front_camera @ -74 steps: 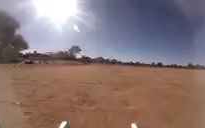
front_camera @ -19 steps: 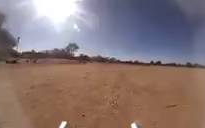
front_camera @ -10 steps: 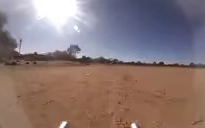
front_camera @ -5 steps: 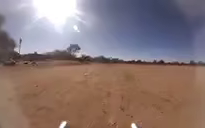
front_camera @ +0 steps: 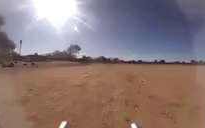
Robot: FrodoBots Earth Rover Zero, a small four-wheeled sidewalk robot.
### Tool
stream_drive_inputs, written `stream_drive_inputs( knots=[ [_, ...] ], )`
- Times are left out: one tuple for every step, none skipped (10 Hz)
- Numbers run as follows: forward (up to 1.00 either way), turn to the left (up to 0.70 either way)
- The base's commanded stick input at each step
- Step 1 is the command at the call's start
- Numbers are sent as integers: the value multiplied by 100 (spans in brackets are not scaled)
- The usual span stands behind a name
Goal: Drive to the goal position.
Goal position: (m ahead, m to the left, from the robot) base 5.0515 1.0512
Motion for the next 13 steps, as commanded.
stream_drive_inputs(
  knots=[
    [50,0],
    [50,0],
    [50,0],
    [50,0],
    [50,0],
    [50,0],
    [50,0],
    [50,0],
    [50,0],
    [50,0],
    [50,0],
    [50,0],
    [50,0]
  ],
)
